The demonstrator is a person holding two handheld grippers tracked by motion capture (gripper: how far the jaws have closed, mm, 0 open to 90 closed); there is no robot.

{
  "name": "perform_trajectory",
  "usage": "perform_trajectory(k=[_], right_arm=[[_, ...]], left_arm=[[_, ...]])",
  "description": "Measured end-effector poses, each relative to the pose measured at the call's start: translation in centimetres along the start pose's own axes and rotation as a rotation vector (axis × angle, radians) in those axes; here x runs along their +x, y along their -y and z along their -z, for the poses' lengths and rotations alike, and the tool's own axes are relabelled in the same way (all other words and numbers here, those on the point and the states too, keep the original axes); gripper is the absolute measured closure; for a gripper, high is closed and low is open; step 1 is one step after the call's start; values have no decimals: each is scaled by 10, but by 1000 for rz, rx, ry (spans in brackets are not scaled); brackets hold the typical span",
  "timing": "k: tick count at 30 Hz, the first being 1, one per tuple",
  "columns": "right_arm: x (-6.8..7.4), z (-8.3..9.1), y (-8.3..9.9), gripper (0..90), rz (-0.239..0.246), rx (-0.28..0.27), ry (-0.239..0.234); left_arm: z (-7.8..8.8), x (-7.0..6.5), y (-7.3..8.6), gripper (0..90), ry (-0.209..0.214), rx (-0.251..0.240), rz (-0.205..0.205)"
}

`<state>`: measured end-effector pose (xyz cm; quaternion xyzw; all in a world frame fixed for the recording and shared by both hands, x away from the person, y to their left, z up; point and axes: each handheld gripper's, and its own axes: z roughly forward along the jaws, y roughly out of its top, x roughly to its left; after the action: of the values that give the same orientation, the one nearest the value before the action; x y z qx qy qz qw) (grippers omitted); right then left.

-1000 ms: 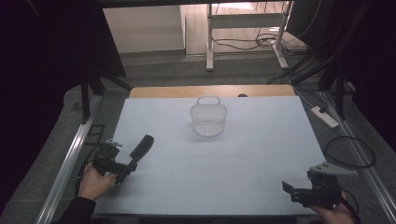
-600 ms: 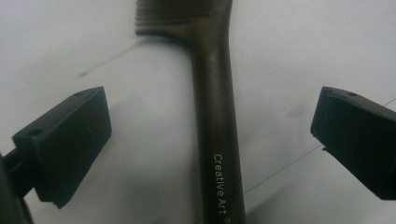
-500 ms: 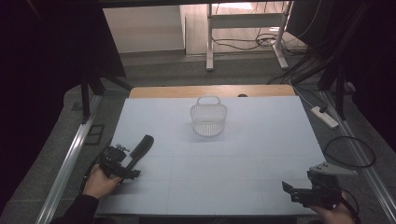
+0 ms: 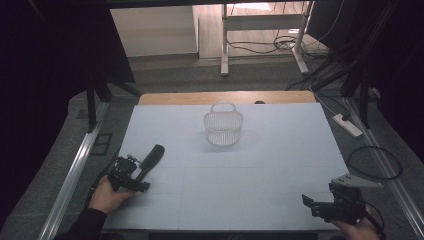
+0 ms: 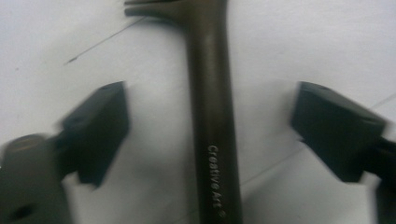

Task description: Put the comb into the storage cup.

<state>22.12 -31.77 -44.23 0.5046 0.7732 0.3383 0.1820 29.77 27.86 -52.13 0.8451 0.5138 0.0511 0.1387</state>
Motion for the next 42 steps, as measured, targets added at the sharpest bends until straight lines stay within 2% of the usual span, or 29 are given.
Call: perform_trajectory(k=[1,2,8,9,10,15,23,27,30,32,37,42], right_arm=[[0,0,0,26,0,0,0],[0,0,0,26,0,0,0],[0,0,0,26,1,2,1],[0,0,0,26,1,2,1],[0,0,0,26,2,2,1],[0,0,0,26,1,1,1],[0,0,0,26,1,-2,1],[0,0,0,26,2,0,0],[0,0,0,26,2,-1,-1],[0,0,0,27,1,-4,1],[1,1,1,30,10,-14,7],[2,2,1,30,13,-22,9]], left_arm=[[1,0,0,236,0,-2,-1],[2,0,0,279,0,-7,3],[6,3,0,675,-8,-25,39],[6,3,0,675,-6,-24,40],[6,4,0,722,-1,-22,41],[7,5,-1,730,7,-16,45],[8,7,1,732,29,-38,66],[13,7,1,732,28,-74,58],[16,6,1,731,39,-95,55],[21,6,2,731,48,-134,58],[26,4,3,731,71,-172,46],[33,1,3,730,73,-219,35]])
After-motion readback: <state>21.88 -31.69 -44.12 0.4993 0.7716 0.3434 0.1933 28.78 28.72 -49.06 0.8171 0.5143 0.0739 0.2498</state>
